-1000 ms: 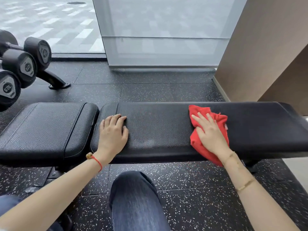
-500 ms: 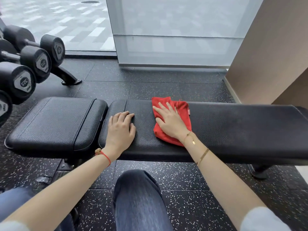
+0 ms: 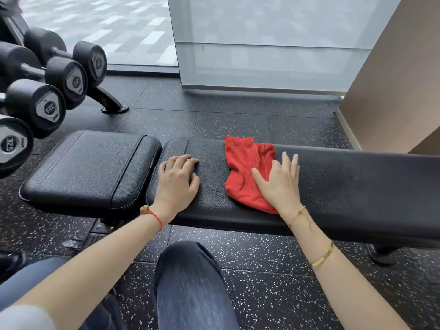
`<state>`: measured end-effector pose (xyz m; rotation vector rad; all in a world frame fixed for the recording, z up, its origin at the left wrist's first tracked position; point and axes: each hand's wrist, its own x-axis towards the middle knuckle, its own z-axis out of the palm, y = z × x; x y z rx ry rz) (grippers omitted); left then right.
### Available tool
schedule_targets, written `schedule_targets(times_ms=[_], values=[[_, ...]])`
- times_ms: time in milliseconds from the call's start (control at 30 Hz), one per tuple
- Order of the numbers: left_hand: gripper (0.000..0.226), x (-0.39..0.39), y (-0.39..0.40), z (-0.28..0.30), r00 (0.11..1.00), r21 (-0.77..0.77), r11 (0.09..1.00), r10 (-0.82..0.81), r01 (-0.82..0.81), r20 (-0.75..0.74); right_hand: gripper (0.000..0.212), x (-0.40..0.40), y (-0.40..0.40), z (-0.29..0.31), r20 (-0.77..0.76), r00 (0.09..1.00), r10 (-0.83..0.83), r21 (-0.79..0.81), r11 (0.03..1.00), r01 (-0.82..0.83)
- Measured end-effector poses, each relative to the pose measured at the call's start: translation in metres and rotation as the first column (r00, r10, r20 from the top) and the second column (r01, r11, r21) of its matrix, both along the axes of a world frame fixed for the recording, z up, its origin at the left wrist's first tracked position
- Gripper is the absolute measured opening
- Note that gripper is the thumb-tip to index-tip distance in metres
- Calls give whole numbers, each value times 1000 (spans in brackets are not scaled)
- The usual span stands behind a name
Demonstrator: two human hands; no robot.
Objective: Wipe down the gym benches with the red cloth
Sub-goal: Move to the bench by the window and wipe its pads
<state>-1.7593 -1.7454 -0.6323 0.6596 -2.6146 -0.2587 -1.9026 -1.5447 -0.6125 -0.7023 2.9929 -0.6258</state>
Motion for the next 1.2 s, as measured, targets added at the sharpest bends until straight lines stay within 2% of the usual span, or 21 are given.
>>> schedule_targets(times_ms=[200, 333, 567, 800, 900, 1033, 1200], values=[[39, 1, -2, -1, 1000, -8, 1000, -1, 1, -2, 57, 12, -21, 3, -13, 999, 35, -190, 981, -36], [39, 1, -3, -3, 1000, -8, 1000, -9, 8, -23, 51, 11, -27, 12, 161, 987, 18, -355, 934, 41], [35, 4, -5, 0, 999, 21, 999, -41, 42, -33, 55, 16, -52, 24, 367, 926, 92, -455, 886, 92], [31, 12, -18, 8, 997, 6, 999, -37, 38, -61, 47, 33, -75, 32, 520, 818, 246, -651, 734, 193], [28, 14, -32, 11, 998, 12, 1000, -26, 27, -56, 47, 36, -87, 30, 553, 785, 279, -678, 698, 230], [25, 16, -48, 27, 999, 99, 995, -29, 32, -26, 48, 41, -102, 38, 583, 766, 272, -676, 685, 271], [24, 34, -57, 97, 998, 202, 977, -64, 61, 11, 48, 54, -106, 100, 650, 722, 237, -622, 711, 327]])
